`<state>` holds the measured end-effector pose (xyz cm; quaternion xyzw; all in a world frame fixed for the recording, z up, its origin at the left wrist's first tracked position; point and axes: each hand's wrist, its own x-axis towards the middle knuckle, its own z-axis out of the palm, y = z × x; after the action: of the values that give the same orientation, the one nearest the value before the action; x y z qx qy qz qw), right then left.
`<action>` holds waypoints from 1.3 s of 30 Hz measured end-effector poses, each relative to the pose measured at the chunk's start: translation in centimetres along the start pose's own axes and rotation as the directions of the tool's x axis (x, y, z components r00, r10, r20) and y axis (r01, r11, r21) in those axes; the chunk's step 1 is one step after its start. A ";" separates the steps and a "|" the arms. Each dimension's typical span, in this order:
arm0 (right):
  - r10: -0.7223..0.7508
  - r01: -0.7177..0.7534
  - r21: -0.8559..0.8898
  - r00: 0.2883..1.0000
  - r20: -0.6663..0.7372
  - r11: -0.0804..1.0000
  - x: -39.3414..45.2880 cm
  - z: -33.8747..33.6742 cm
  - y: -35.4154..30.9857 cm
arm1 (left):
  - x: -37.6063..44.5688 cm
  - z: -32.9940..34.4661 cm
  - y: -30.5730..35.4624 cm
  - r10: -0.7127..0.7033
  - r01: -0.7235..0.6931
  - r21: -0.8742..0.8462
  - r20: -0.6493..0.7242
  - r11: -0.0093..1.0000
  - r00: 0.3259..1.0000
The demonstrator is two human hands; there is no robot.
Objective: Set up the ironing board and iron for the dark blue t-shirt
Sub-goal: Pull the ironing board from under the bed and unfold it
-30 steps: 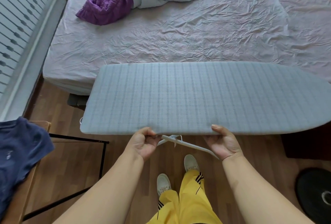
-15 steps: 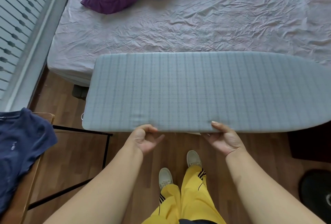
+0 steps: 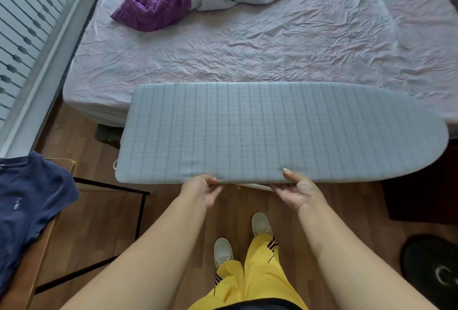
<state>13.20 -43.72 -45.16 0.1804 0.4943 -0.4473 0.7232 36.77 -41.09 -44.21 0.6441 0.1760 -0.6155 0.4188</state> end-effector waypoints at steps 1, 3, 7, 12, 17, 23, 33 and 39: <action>-0.004 0.004 0.027 1.000 -0.005 1.000 0.0 0.1 0.1 | 0.0 0.2 0.0 0.003 -0.003 0.002 -0.001 1.000 1.000; -0.021 0.022 0.055 1.000 -0.015 0.998 0.0 0.0 0.3 | -0.2 0.3 0.0 0.005 -0.004 -0.019 0.005 1.000 1.000; -0.056 0.058 0.070 0.998 -0.026 0.996 0.2 -1.2 0.7 | 0.1 -0.6 -0.3 -0.037 0.036 -0.075 -0.005 0.996 0.999; -0.078 0.078 0.027 0.997 0.008 0.997 0.7 -2.5 0.9 | 1.0 -0.9 -0.5 -0.043 0.041 -0.109 -0.008 0.993 0.999; -0.090 0.095 -0.061 0.992 0.085 0.994 1.4 -2.5 0.3 | 2.4 -0.7 0.3 -0.023 0.021 -0.084 -0.013 0.996 1.000; -0.098 0.110 -0.107 0.989 0.106 0.988 2.2 -1.7 -0.1 | 3.1 0.2 1.4 -0.004 0.004 -0.079 0.009 0.997 1.000; -0.089 0.103 -0.117 0.989 0.119 0.988 2.4 -1.9 -0.2 | 3.2 0.1 1.5 0.007 -0.006 -0.064 0.017 0.998 1.000; -0.103 0.114 -0.115 0.990 0.096 0.987 1.7 -2.1 0.2 | 3.2 -0.1 1.2 0.001 -0.001 -0.052 0.009 0.999 1.000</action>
<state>12.41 -42.95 -47.63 0.0890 0.4967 -0.4632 0.7286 38.32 -42.61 -46.86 0.6303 0.1897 -0.6135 0.4364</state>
